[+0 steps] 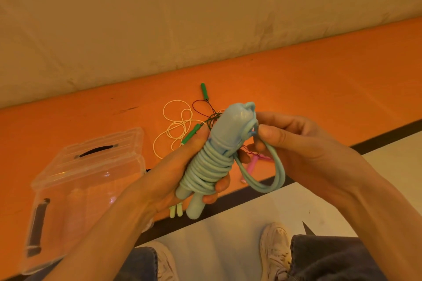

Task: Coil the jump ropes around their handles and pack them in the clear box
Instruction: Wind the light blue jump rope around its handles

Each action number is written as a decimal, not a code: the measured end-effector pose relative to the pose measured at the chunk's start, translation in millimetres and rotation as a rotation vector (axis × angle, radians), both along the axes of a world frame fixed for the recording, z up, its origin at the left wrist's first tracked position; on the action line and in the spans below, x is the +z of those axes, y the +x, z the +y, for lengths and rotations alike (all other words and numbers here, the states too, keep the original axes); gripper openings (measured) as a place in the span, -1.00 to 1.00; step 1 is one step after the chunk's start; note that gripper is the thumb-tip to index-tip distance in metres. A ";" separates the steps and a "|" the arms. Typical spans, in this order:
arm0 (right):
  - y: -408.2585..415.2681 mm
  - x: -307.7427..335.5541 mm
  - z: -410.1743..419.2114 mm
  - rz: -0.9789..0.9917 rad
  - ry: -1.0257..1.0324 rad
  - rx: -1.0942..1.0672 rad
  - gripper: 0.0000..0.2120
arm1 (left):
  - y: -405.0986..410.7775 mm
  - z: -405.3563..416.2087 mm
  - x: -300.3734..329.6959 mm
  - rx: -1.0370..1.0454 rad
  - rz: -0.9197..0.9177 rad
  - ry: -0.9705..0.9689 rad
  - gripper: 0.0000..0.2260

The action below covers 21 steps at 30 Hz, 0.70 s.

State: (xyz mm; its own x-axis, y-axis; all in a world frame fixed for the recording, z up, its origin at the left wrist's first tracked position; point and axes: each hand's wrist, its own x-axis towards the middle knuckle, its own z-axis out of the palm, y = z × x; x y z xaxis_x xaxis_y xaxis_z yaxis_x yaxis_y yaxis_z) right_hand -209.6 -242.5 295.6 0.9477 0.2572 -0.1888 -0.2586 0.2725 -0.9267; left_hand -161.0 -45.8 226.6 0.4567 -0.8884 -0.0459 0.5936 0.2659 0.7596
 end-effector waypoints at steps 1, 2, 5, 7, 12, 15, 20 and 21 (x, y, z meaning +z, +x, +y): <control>0.3 -0.6 0.2 -0.001 -0.001 0.010 -0.73 | -0.1 0.8 0.4 0.028 -0.004 0.015 -0.49; 0.6 -1.1 0.4 -0.002 0.000 0.021 -0.75 | -0.3 1.4 0.9 0.035 -0.002 0.015 -0.48; 2.7 -1.7 -0.8 0.013 -0.007 0.052 -0.80 | -1.4 1.9 2.5 0.005 0.042 -0.001 -0.47; 3.7 -0.2 -2.0 0.012 -0.044 0.065 -0.86 | -2.1 2.2 2.6 -0.002 0.057 -0.006 -0.47; 2.4 -1.7 -1.0 -0.088 -0.288 -0.067 -0.95 | -2.9 -1.6 3.6 0.064 -0.030 0.029 -0.50; 0.4 -4.1 3.3 -0.180 -0.454 -0.203 -0.95 | -3.1 -4.7 4.6 0.171 -0.149 0.138 -0.41; -1.7 -9.1 8.6 -0.362 -0.764 -0.337 -0.90 | -3.7 -8.3 7.3 0.314 -0.317 0.223 -0.27; -2.2 -10.0 9.5 -0.376 -0.781 -0.337 -0.90 | -4.1 -9.0 7.7 0.328 -0.325 0.224 -0.31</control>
State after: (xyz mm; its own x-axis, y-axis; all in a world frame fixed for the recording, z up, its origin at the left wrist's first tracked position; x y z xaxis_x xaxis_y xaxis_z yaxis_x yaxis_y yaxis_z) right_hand -211.8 -233.1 285.6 0.9833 -0.1132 0.1422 0.0754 -0.4580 -0.8858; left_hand -165.0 -54.8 234.4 0.7322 -0.6806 -0.0277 0.2297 0.2084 0.9507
